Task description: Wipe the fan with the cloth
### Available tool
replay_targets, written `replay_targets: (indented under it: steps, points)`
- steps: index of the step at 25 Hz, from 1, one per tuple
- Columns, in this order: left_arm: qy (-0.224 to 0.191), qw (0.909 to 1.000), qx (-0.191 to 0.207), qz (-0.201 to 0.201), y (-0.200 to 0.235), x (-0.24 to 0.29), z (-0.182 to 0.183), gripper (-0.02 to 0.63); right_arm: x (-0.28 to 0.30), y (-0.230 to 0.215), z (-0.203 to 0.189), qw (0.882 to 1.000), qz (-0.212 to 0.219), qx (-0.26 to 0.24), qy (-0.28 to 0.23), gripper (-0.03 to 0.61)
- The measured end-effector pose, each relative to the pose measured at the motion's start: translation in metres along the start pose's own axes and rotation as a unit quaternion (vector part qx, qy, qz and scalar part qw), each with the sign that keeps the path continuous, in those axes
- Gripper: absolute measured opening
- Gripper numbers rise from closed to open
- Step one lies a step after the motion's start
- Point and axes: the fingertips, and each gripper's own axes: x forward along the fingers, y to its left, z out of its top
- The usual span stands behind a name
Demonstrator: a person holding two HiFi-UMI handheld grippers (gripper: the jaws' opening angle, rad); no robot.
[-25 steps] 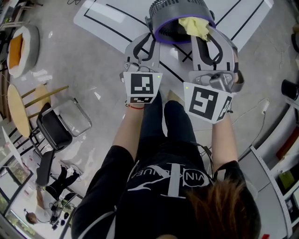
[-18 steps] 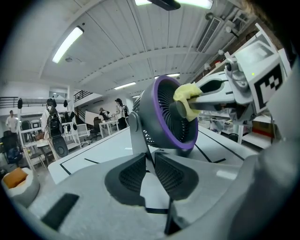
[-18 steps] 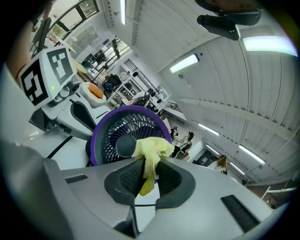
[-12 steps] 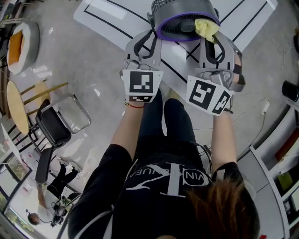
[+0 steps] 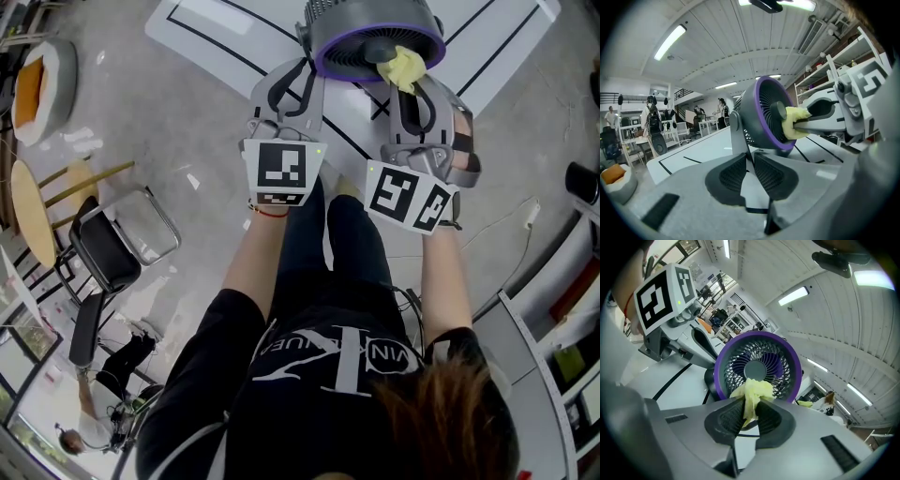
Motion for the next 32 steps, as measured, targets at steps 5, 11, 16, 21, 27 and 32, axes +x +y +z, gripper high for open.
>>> replay_targets:
  steps: [5,11,16,21,27,32]
  points:
    - [0.001,1.0000,0.000,0.001,-0.001,0.000,0.000,0.064,0.000,0.012,0.003,1.000,0.018,0.011,-0.003,0.034]
    - [-0.001,1.0000,-0.005,-0.001,-0.002,0.001,0.000,0.063,0.000,0.026,0.011,0.999,0.030,0.003,-0.014,0.032]
    - [-0.002,1.0000,-0.007,-0.002,-0.001,0.000,-0.001,0.061,0.000,0.034,0.019,0.999,0.040,0.009,-0.025,0.032]
    - [-0.002,1.0000,-0.007,-0.003,0.000,0.001,-0.002,0.061,0.001,0.038,0.028,0.997,0.061,0.038,-0.043,0.032]
    - [-0.002,1.0000,-0.007,-0.003,-0.001,0.001,-0.002,0.061,0.000,0.041,0.039,0.995,0.066,0.041,-0.057,0.032]
    - [-0.003,1.0000,-0.006,-0.004,0.001,0.001,-0.002,0.061,0.001,0.043,0.059,0.993,0.073,0.035,-0.085,0.033]
